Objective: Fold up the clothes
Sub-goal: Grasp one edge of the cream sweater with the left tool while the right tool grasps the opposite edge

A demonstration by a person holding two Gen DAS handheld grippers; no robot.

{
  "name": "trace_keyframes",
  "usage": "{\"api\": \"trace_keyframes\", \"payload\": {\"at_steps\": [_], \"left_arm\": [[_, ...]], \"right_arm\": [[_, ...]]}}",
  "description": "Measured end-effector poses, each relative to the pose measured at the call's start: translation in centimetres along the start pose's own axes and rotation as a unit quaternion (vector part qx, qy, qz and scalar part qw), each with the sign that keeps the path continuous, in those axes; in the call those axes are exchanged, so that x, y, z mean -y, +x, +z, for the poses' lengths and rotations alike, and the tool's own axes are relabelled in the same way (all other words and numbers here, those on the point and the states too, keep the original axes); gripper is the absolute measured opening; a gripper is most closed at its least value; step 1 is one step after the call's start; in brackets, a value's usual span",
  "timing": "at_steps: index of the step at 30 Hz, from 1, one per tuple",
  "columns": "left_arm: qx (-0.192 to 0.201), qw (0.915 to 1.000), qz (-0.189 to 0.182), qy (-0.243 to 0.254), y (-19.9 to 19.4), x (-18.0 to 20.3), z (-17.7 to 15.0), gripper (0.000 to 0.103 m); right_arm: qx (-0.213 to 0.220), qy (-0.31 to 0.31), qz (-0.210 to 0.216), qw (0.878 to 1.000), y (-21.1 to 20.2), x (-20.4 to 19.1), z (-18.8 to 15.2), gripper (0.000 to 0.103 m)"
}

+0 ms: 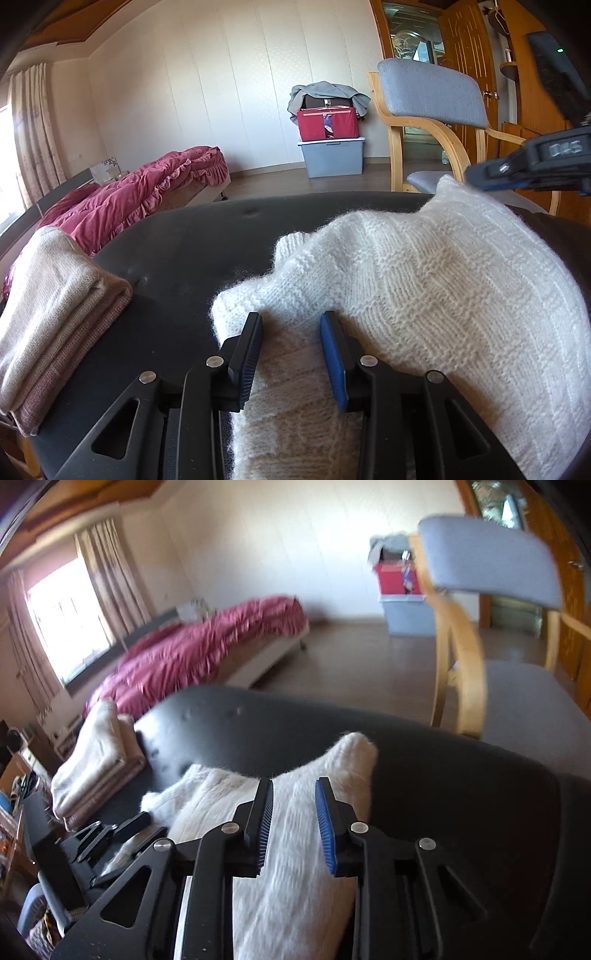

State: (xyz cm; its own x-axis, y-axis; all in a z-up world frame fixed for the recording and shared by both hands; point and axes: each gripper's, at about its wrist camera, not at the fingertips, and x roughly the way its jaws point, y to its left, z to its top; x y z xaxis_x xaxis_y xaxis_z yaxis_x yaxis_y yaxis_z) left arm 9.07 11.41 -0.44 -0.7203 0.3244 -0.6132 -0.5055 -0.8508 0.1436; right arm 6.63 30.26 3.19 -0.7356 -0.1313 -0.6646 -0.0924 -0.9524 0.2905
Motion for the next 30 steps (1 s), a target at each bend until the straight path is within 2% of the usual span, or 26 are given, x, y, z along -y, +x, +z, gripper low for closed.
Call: {"api": "trace_keyframes", "payload": {"at_steps": [3,5,7,10,12,14,16,20,22,25,28,30], "left_arm": [[-0.002,0.9999,-0.008,-0.011,0.0,-0.5,0.1,0.037],[-0.006,0.9996,-0.015,-0.022,0.1,-0.9,0.0,0.041],[-0.008,0.9993,-0.021,-0.030,0.3,-1.1,0.0,0.042],[-0.009,0.9989,-0.029,-0.037,0.5,-1.3,0.0,0.043],[-0.010,0.9985,-0.033,-0.041,0.6,-1.5,0.0,0.043],[-0.010,0.9980,-0.039,-0.049,0.6,-1.8,-0.1,0.045],[-0.012,0.9969,-0.047,-0.062,0.7,-2.2,-0.1,0.048],[-0.017,0.9940,-0.064,-0.087,1.0,-3.2,-0.3,0.056],[-0.023,0.9918,-0.075,-0.100,1.1,-3.8,-0.3,0.060],[-0.018,0.9845,-0.105,-0.139,0.0,-5.6,-0.1,0.059],[0.028,0.9833,-0.099,-0.150,-3.5,-6.8,-0.4,0.058],[0.043,0.9819,-0.114,-0.145,-5.6,-6.9,-0.8,0.058]], "right_arm": [[-0.055,-0.004,-0.010,0.998,3.4,0.4,0.5,0.019],[-0.072,-0.006,-0.045,0.996,4.9,0.9,0.0,0.015],[-0.066,0.006,-0.062,0.996,5.8,1.8,-0.6,0.015],[-0.044,0.028,-0.052,0.997,5.7,2.7,-1.5,0.015],[-0.040,0.020,-0.060,0.997,5.5,2.5,-1.7,0.016],[-0.036,0.028,-0.061,0.997,4.5,2.3,-1.7,0.017],[-0.006,0.043,-0.050,0.998,1.9,1.9,-1.9,0.020],[0.031,-0.011,0.009,0.999,-3.8,-1.8,-4.9,0.020],[0.024,-0.056,0.014,0.998,-5.1,-4.1,-7.1,0.020],[0.013,-0.115,0.010,0.993,-6.5,-7.3,-10.4,0.020],[0.000,-0.128,0.020,0.992,-6.6,-8.9,-12.7,0.020],[-0.011,-0.121,0.039,0.992,-6.4,-9.5,-13.9,0.020]]}}
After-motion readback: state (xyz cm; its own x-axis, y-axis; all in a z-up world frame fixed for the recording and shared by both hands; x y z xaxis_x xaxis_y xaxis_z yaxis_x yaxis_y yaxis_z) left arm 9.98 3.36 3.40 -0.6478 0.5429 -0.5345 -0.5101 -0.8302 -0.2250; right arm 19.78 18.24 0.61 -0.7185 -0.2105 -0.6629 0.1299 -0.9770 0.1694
